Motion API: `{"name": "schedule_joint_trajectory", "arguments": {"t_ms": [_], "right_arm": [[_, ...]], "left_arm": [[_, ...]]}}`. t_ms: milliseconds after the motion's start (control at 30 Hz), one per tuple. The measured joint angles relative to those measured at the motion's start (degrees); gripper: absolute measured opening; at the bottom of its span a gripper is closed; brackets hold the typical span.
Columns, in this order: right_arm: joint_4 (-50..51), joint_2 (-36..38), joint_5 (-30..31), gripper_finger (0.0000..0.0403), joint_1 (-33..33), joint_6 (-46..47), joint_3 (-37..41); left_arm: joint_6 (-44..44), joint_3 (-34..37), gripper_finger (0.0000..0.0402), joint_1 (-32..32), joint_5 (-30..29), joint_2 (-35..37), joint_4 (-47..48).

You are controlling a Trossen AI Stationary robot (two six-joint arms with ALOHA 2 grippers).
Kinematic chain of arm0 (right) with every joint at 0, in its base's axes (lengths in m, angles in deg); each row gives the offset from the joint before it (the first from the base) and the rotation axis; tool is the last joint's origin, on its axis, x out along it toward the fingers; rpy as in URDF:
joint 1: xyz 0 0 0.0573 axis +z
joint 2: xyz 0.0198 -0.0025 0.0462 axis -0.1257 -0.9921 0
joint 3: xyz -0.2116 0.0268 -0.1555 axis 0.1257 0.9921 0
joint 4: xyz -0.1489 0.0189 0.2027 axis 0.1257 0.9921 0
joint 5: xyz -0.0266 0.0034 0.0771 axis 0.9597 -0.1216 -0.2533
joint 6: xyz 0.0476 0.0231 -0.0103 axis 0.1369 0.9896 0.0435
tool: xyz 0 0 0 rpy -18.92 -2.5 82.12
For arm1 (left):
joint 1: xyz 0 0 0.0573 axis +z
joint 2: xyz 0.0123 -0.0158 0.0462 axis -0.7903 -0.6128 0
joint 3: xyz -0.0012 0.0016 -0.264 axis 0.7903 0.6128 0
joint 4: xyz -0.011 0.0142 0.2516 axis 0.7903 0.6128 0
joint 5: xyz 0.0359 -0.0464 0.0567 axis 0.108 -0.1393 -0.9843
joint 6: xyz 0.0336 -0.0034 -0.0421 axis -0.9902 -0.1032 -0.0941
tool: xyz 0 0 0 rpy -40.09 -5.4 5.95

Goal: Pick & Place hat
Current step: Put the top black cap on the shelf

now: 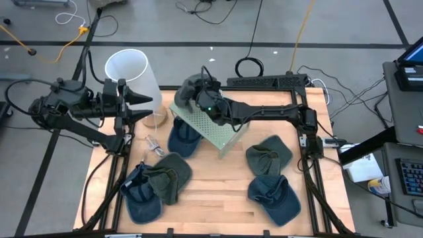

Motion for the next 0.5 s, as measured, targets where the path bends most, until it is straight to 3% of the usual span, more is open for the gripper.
{"name": "schedule_joint_trajectory", "arguments": {"t_ms": [133, 500], "right_arm": [[6.94, 0.11, -0.10, 0.0021, 0.93, 7.54, 0.00], [14.71, 0.00, 0.05, 0.0021, 1.46, 11.88, 0.02]], "left_arm": [[0.02, 0.00, 0.0223, 0.00, 1.38, 0.00, 0.24], [0.09, 0.00, 0.0222, 0.00, 3.08, 0.00, 0.24]]}}
